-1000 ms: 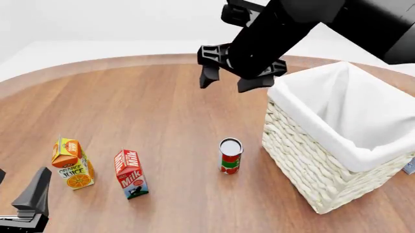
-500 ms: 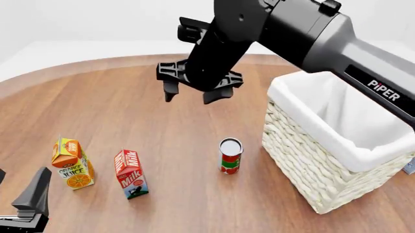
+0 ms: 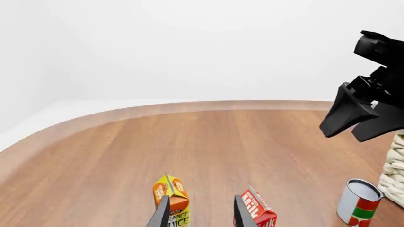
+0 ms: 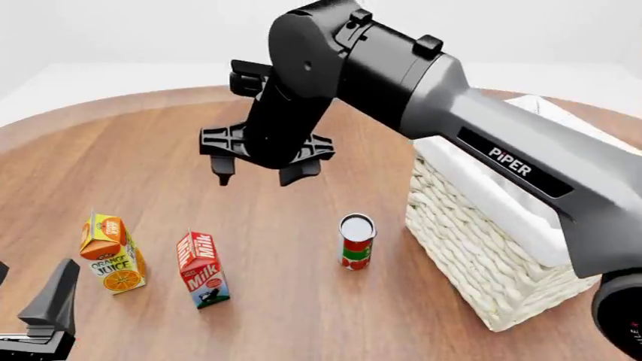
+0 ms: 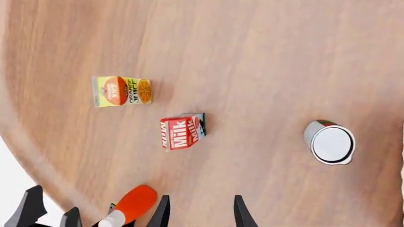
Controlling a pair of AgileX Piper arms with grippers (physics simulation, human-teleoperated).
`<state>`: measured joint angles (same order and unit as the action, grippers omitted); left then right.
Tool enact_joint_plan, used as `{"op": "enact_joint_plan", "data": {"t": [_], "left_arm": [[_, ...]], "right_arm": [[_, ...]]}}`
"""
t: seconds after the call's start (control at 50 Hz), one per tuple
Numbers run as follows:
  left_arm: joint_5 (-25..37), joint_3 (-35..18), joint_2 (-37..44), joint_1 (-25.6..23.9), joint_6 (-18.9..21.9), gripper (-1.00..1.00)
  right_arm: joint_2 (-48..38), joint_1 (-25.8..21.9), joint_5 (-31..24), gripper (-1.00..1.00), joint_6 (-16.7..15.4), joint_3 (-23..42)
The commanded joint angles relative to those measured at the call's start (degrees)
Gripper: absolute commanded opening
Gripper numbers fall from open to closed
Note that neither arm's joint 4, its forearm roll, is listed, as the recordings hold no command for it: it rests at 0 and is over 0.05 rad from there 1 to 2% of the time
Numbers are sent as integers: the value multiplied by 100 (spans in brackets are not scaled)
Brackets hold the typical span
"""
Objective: Pick the milk and place it in the basket.
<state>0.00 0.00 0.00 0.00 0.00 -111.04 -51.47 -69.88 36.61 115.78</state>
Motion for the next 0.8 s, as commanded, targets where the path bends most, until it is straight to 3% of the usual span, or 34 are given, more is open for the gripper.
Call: {"op": "enact_joint_plan", "data": {"t": [0.02, 0.8], "left_arm": [[0, 0, 0, 0, 0, 100], [0, 0, 0, 0, 0, 100]], "right_arm": [[-191, -211, -1, 100, 85, 103], [-966, -636, -1, 100, 4, 760]]}}
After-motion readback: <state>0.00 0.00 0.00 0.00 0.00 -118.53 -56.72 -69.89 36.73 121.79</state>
